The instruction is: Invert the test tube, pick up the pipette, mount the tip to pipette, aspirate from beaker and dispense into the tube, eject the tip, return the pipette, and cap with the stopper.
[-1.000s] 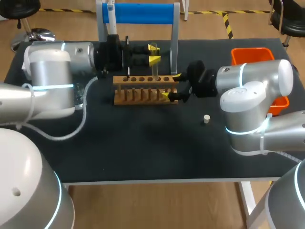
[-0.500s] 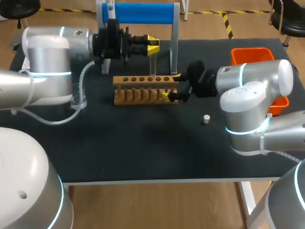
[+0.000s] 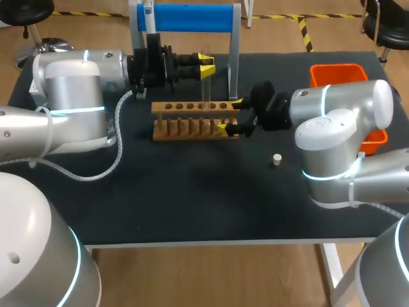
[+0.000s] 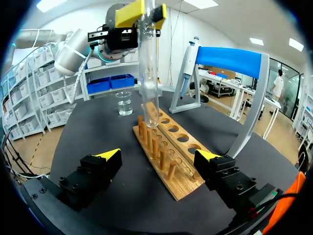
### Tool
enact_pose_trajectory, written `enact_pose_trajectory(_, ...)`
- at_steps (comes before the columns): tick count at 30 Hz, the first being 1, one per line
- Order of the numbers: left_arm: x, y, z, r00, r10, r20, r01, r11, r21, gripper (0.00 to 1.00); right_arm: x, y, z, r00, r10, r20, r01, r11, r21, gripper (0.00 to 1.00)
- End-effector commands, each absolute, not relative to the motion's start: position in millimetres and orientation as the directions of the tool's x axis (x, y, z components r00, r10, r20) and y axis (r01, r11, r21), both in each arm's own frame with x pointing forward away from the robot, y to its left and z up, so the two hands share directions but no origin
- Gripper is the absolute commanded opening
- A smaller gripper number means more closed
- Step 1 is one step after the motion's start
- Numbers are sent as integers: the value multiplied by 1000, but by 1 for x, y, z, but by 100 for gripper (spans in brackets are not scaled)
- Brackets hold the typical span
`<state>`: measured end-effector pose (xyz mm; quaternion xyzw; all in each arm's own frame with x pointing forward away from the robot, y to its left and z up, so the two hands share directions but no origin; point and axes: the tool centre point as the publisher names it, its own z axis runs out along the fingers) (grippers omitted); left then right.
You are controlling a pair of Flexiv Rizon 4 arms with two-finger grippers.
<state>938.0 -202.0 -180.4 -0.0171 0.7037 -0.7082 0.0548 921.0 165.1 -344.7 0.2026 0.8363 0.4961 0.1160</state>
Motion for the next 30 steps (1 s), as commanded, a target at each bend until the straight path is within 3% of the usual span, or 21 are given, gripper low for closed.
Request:
enact_pose_trajectory(1,940,-205,-176,-992,-110,-67,68,-3,-998,0,920,165,-345,-890,455,6,223,424,878,100)
enact_pose_trajectory(30,944,-203,-177,-992,-109,-66,67,-1,-998,0,920,165,-345,-890,455,6,223,424,878,100)
